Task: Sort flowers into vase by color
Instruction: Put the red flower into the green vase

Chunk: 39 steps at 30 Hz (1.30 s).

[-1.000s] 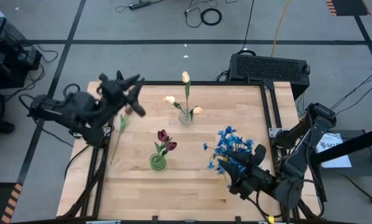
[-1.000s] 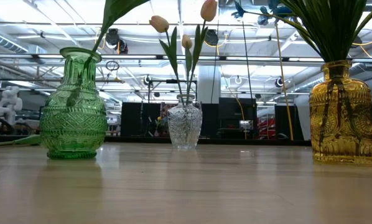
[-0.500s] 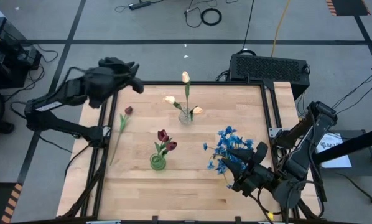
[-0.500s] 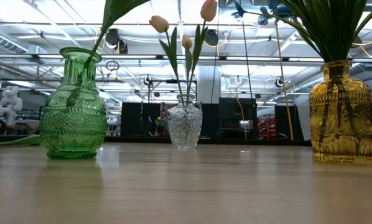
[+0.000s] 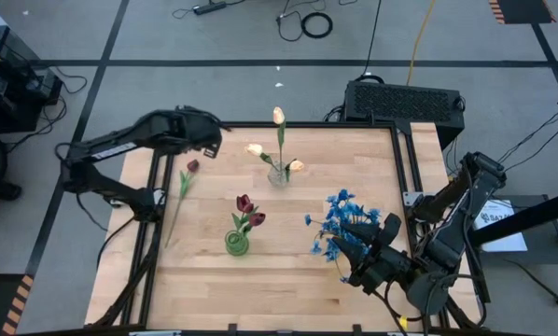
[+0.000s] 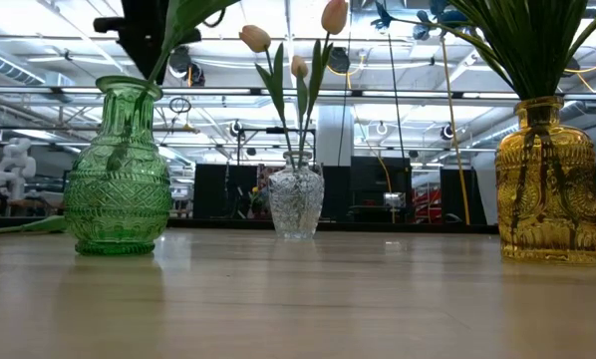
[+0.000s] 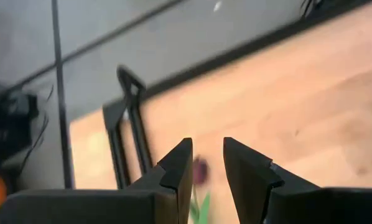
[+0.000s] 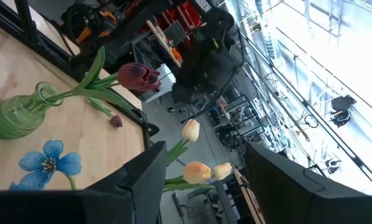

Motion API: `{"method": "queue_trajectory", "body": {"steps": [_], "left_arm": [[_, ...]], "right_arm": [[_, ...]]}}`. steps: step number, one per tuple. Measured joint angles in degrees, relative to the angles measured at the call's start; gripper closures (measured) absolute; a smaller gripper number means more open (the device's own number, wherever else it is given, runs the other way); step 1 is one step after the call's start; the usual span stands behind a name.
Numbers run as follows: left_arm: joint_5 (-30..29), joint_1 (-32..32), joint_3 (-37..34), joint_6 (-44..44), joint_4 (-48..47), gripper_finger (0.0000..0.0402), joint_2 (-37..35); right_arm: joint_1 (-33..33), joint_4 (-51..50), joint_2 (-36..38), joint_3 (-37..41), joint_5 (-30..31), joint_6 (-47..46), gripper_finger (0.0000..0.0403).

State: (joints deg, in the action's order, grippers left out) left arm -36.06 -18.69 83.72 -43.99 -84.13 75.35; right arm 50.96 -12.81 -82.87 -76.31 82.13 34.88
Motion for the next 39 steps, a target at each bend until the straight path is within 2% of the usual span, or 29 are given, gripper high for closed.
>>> {"method": "queue_trajectory", "body": {"steps": [5,16,28,32,35,39], "left_arm": [[4.4,1.3,-3.8,-5.1,-4.1,0.0304,2.4],[11.8,0.9,-19.9,-9.6,-5.1,0.0304,1.9],[21.4,0.7,-32.8,-4.8,6.3,0.0304,1.9],[22.8,0.7,-35.5,-4.7,9.6,0.0302,1.9],[23.6,0.7,-36.7,-5.0,11.0,0.0288,1.9],[24.2,0.7,-39.0,-5.2,13.6,0.0247,1.9]], "right_arm": [[0.0,0.0,0.0,0.0,0.0,-0.6,0.0193],[0.2,-2.9,0.0,0.0,-3.1,-4.5,0.0193],[0.2,-3.0,0.0,0.0,-3.2,-4.4,0.0193],[0.2,-3.0,0.0,0.0,-3.6,-4.3,0.0193],[0.2,-3.0,0.0,0.0,-6.0,-4.4,0.0193],[0.2,-3.0,-0.1,0.0,-6.1,-4.3,0.0193]]}}
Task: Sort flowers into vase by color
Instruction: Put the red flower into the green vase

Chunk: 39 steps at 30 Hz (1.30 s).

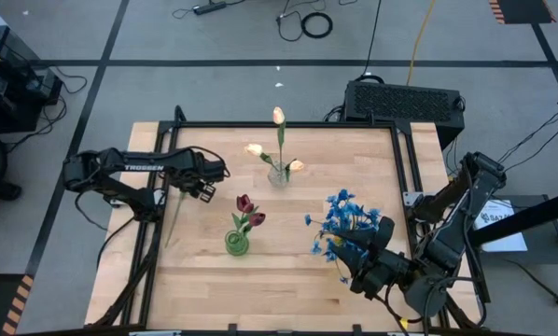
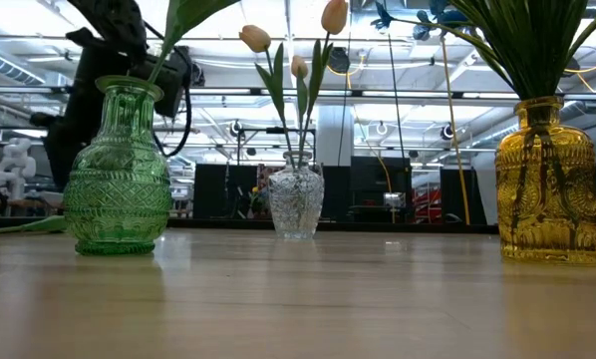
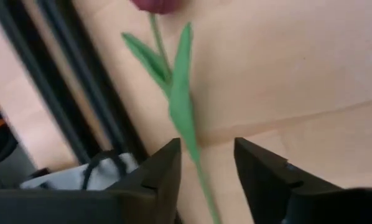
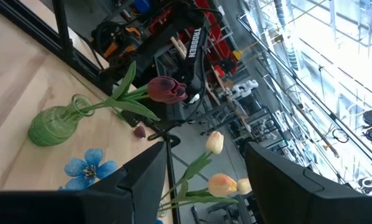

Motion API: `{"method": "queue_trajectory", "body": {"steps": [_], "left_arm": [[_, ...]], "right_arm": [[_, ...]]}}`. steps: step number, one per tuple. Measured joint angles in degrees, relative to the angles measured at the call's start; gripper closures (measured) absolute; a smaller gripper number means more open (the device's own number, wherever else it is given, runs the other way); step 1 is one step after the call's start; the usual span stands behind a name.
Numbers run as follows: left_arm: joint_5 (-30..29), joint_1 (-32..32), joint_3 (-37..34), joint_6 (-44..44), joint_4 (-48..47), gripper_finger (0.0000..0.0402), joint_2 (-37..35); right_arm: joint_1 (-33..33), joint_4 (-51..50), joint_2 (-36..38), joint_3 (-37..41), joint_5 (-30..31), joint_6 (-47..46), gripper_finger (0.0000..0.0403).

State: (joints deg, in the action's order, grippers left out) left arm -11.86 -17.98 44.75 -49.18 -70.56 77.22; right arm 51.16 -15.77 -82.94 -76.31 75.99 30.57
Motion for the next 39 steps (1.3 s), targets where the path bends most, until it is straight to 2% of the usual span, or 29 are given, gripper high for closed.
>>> {"method": "queue_trajectory", "body": {"steps": [7,23,27,39], "left_arm": [[0.0,-0.1,-4.5,-5.4,1.3,0.0180,0.0],[3.1,-0.8,-12.3,-5.2,10.7,0.0180,1.2],[4.5,-2.3,-12.6,-3.0,11.8,0.0206,1.5],[6.9,-6.1,-12.7,2.8,12.6,0.0331,1.6]], "right_arm": [[0.0,0.0,0.0,0.0,0.0,0.0,0.0193],[-0.1,0.0,0.0,0.0,0.0,0.5,0.0193],[-0.1,0.0,0.0,0.0,0.1,0.8,0.0193],[-0.1,0.0,0.0,0.0,0.2,1.2,0.0193]]}}
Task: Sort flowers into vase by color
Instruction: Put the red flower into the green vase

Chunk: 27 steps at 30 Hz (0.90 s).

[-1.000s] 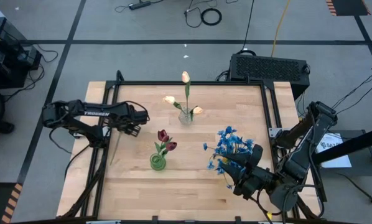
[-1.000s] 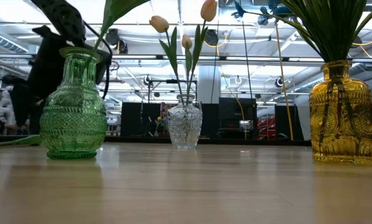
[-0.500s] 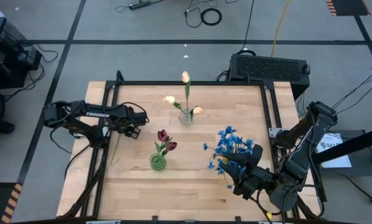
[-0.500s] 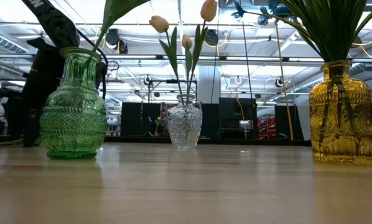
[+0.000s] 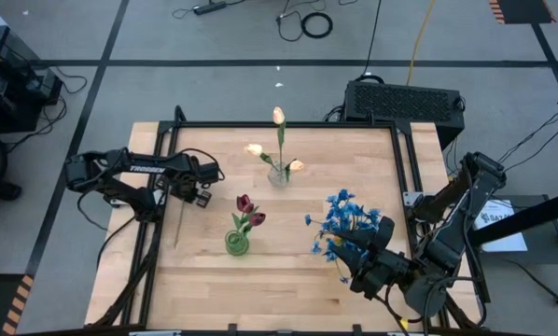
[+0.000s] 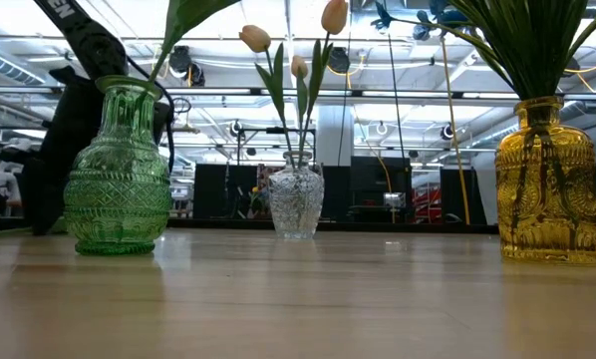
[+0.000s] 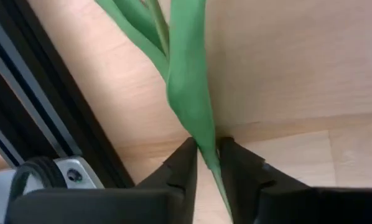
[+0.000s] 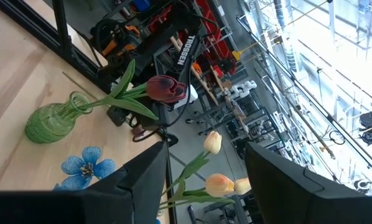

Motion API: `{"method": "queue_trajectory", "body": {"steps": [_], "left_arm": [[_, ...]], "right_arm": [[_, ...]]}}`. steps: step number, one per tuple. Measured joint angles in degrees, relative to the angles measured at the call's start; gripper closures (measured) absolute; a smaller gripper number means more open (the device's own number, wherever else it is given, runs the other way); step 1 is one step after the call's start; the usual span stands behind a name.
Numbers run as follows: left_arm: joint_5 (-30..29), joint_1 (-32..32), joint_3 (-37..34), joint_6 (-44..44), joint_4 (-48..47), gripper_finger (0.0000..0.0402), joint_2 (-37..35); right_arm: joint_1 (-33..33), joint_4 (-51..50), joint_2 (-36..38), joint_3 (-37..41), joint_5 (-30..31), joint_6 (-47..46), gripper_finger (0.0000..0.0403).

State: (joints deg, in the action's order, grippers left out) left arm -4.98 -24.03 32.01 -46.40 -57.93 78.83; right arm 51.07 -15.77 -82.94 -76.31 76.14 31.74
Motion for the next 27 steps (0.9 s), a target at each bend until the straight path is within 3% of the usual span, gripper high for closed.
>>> {"method": "queue_trajectory", "body": {"steps": [7,13,20,27], "left_arm": [[-2.0,0.0,0.6,2.3,0.0,0.0389,0.1],[-5.9,0.0,4.0,3.3,-0.7,0.0392,0.1],[-12.9,0.0,12.2,3.4,-6.1,0.0391,-3.1],[-20.8,0.0,24.5,3.4,-11.6,0.0391,-10.8]], "right_arm": [[0.0,0.0,0.0,0.0,0.0,0.0,0.0193],[0.0,0.0,0.0,0.0,0.0,0.0,0.0193],[-0.1,0.0,0.0,0.0,0.0,-0.1,0.0193],[-0.1,0.0,0.0,0.0,0.0,-0.7,0.0193]]}}
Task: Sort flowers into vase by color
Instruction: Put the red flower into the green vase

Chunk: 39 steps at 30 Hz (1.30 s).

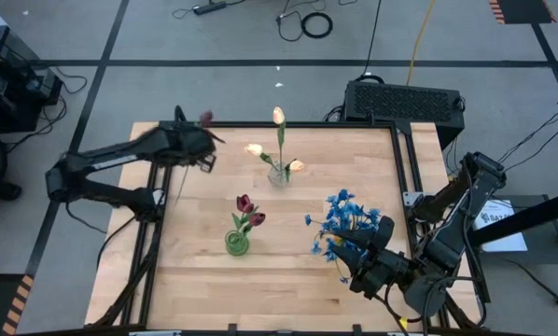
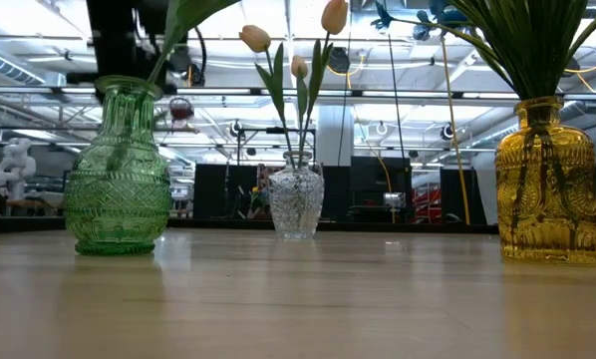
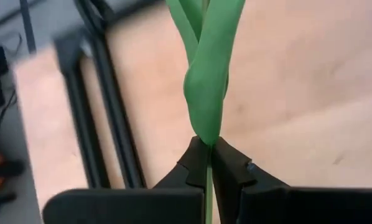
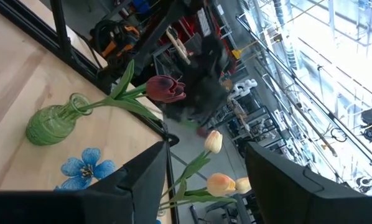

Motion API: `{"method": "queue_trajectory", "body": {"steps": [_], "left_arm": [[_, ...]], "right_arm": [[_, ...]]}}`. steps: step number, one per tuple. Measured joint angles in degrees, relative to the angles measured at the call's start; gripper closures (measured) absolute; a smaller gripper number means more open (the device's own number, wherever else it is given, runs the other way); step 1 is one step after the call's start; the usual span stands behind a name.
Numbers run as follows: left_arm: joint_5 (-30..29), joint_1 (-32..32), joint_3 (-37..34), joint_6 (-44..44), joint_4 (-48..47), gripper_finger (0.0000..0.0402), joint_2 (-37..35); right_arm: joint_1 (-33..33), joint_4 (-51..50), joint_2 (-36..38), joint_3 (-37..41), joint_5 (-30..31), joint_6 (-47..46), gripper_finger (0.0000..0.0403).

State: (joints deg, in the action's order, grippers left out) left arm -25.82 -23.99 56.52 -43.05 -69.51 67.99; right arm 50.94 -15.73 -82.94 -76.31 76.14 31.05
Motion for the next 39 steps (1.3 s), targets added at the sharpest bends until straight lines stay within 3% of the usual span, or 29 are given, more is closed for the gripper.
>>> {"method": "queue_trajectory", "body": {"steps": [5,8,13,19,27,31,39], "left_arm": [[-3.4,1.5,8.5,3.5,1.3,0.0391,-7.2],[-3.3,3.9,12.8,7.5,6.2,0.0391,-11.3],[1.5,9.7,16.7,15.0,18.8,0.0391,-15.4],[11.8,18.7,16.9,24.3,32.2,0.0391,-14.6],[12.1,30.2,16.8,35.9,49.1,0.0391,-13.9],[12.1,34.6,16.9,41.3,57.4,0.0391,-14.6],[12.1,42.1,16.9,51.8,69.4,0.0391,-10.2]], "right_arm": [[-0.2,1.0,0.0,0.0,-0.2,-0.9,0.0193],[-1.0,2.0,0.0,0.0,-3.5,-2.3,0.0193],[-3.1,7.8,0.1,0.0,-9.7,-3.5,0.0193],[-8.4,13.2,0.2,0.0,-18.8,-9.4,0.0193],[-16.4,20.5,0.2,0.0,-31.2,-14.7,0.0193],[-19.3,25.1,0.2,0.0,-34.2,-15.4,0.0190],[-25.5,25.7,-1.6,0.0,-44.2,-20.5,0.0133]]}}
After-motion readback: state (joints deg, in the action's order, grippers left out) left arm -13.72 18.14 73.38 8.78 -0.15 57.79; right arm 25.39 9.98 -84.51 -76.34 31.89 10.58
